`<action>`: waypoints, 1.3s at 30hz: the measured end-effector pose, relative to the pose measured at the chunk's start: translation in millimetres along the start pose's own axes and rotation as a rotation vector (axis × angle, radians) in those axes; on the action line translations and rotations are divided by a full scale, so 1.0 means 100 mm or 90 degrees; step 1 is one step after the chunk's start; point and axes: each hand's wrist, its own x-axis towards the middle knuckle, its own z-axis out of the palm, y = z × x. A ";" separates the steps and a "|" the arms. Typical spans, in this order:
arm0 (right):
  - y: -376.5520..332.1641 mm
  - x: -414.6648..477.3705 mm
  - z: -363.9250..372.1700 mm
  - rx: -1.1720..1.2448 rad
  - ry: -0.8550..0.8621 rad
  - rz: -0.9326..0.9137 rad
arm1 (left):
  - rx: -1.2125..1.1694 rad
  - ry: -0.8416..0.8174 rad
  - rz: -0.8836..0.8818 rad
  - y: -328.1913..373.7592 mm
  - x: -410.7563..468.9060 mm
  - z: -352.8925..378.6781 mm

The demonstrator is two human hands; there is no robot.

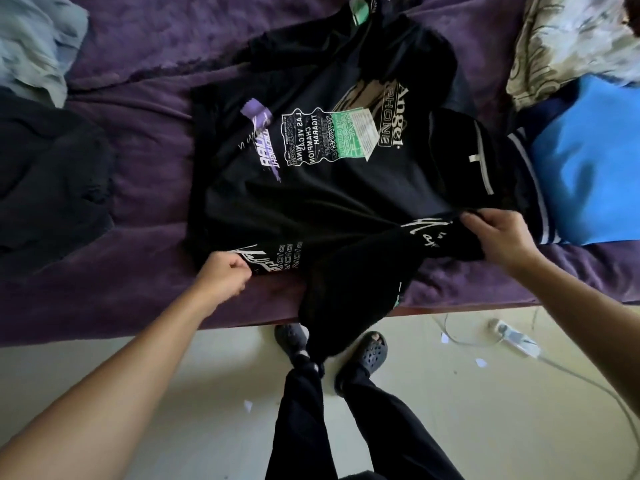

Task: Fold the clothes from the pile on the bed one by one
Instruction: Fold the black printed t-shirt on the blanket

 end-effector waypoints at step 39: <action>-0.04 0.42 0.45 -0.216 0.006 0.113 | -0.361 0.199 -0.074 -0.02 1.02 -0.25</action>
